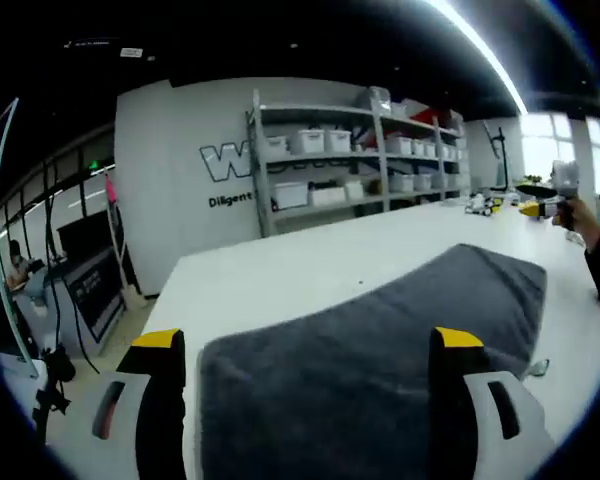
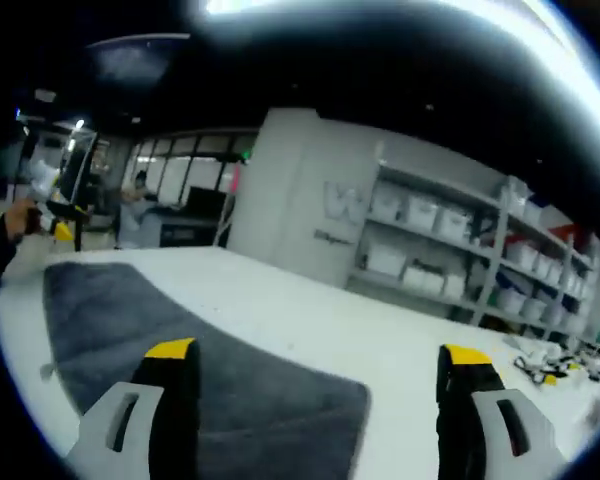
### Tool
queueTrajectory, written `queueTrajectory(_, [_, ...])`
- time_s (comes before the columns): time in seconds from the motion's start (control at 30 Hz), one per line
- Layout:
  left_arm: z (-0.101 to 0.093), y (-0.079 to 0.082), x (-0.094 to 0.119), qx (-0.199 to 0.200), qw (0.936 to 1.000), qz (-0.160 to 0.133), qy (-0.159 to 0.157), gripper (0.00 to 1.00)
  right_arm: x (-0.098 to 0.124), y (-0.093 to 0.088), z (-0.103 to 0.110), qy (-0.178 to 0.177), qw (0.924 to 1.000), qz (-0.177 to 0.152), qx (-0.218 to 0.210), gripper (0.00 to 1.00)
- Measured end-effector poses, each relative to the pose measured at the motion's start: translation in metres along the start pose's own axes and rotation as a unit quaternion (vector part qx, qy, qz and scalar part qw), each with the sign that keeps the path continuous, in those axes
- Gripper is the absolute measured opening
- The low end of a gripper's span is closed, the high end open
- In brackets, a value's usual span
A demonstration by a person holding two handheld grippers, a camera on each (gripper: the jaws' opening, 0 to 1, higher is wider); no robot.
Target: Open the folded towel by lifting each exposed corner and separating the folded layers until the towel lies flat within the target outline without major curled edges
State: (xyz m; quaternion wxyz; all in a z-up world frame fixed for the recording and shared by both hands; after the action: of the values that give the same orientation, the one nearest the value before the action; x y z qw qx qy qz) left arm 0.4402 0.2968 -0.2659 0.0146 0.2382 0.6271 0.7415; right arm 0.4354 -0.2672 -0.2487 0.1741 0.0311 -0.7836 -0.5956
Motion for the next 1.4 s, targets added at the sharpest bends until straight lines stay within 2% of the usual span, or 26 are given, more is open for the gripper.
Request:
queueTrajectory(0.07, [-0.012,-0.002,0.006,0.009,0.9998,-0.016,-0.004,0.99,0.002,-0.016,0.008,0.017,0.9997,0.017,0.007,0.99])
queueTrajectory(0.13, [-0.022,-0.007,0.011,0.005,0.9998,-0.018,-0.007,0.99,0.004,-0.027,0.010,0.018,0.9995,0.024,0.010,0.99])
queueTrajectory(0.2, [-0.030,-0.014,0.014,-0.005,0.9997,-0.018,-0.014,0.99,0.009,-0.035,0.016,0.036,0.9992,0.018,0.006,0.99])
queueTrajectory(0.27, [-0.035,-0.019,0.015,-0.004,0.9995,-0.020,-0.022,0.98,0.012,-0.037,0.021,0.055,0.9981,0.006,-0.026,0.99])
queueTrajectory(0.37, [-0.045,-0.023,0.015,-0.007,0.9991,-0.036,-0.020,0.98,0.018,-0.040,0.027,0.046,0.9985,-0.001,-0.028,0.99])
queueTrajectory(0.47, [-0.067,-0.033,0.010,0.018,0.9967,-0.054,-0.059,0.98,0.029,-0.051,0.045,0.053,0.9979,-0.012,-0.035,0.99])
queueTrajectory(0.57, [-0.086,-0.046,0.012,0.016,0.9962,-0.045,-0.073,0.98,0.037,-0.063,0.053,0.040,0.9987,-0.010,-0.030,0.99])
queueTrajectory(0.63, [-0.091,-0.051,0.014,0.011,0.9960,-0.044,-0.076,0.98,0.041,-0.069,0.053,0.023,0.9993,-0.021,-0.020,0.99])
queueTrajectory(0.7, [-0.092,-0.054,0.016,0.009,0.9959,-0.043,-0.079,0.98,0.038,-0.080,0.053,0.037,0.9985,-0.019,-0.035,0.99])
queueTrajectory(0.73, [-0.091,-0.054,0.016,0.008,0.9960,-0.046,-0.076,0.97,0.036,-0.083,0.054,0.045,0.9979,0.003,-0.046,0.99])
queueTrajectory(0.83, [-0.088,-0.051,0.020,0.016,0.9958,-0.063,-0.064,0.96,0.032,-0.081,0.056,0.036,0.9986,-0.002,-0.040,0.99])
queueTrajectory(0.97, [-0.089,-0.051,0.023,0.024,0.9958,-0.068,-0.057,0.95,0.032,-0.081,0.064,0.058,0.9969,-0.005,-0.052,0.99])
queueTrajectory(1.13, [-0.101,-0.056,0.021,0.025,0.9962,-0.056,-0.062,0.95,0.032,-0.082,0.063,0.052,0.9975,-0.004,-0.048,0.99])
queueTrajectory(1.4, [-0.094,-0.058,0.013,0.021,0.9968,-0.044,-0.063,0.95,0.031,-0.082,0.061,0.044,0.9980,-0.002,-0.046,0.99])
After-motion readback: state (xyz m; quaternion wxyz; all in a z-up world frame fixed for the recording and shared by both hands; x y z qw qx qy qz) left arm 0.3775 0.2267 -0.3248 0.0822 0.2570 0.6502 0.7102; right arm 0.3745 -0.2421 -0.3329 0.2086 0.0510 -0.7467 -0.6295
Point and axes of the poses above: the point that each gripper's makers call its tool centre point, and the gripper's own axes: x roughly backward along the fingers, z roughly to its left, y roughly out of its top, the point moved 9 cm from there along x, roughly backward along the fingers, and after that the axes turned 6 degrees about z, right-handed, at the moved point
